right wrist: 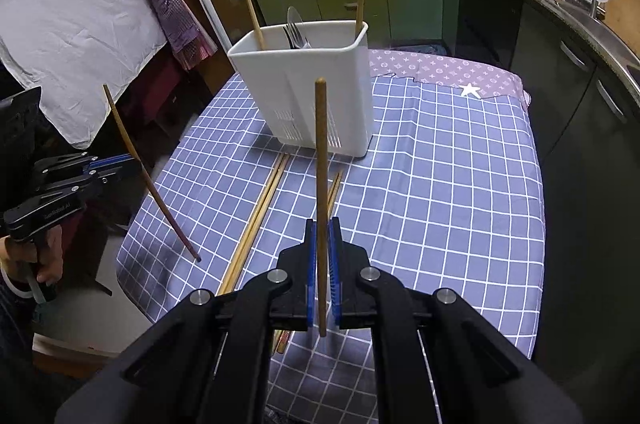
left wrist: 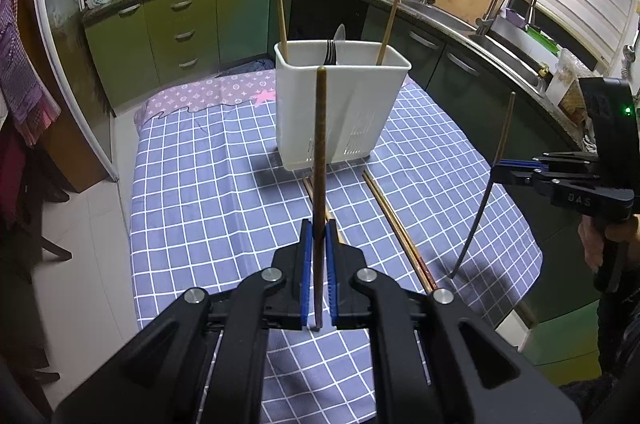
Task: Organize utensils
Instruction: 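Lift the held chopsticks upright toward the white holder with both grippers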
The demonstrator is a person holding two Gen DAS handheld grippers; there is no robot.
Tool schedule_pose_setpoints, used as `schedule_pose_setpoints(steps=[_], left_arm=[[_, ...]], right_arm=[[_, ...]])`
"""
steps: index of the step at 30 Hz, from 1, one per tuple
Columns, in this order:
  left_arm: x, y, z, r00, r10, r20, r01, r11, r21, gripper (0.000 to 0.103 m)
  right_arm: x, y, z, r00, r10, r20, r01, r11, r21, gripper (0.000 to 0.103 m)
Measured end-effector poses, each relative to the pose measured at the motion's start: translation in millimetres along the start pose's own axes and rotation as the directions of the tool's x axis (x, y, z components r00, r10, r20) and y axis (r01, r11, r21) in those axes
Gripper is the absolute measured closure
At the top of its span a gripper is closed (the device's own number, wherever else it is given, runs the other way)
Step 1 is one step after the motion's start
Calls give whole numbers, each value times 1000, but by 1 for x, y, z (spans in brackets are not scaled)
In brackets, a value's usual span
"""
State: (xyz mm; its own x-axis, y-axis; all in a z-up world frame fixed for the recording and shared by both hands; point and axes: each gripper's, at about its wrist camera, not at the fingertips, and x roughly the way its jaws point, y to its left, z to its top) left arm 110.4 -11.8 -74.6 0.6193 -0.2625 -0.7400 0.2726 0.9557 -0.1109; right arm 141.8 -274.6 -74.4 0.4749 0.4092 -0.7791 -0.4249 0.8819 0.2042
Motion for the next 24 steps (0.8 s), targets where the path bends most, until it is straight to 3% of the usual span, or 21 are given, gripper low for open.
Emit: schedule_pose_setpoints(steps=[10,19,24], left_arm=[[-18,-6,24,999,-13,50,12,1000,19,96],[-49,-19,85,990,-43,132,36,998,56,96],[-68,-24,127,975,-45,217,34,998,54,96]], right_arm=[[-18,6,16,999,6,51,-5,1000,-21,96],[-52,11,59,991,14,133,-8,999,-45,96],[-80,15,90,977,33,209,-21,998,-59,96]])
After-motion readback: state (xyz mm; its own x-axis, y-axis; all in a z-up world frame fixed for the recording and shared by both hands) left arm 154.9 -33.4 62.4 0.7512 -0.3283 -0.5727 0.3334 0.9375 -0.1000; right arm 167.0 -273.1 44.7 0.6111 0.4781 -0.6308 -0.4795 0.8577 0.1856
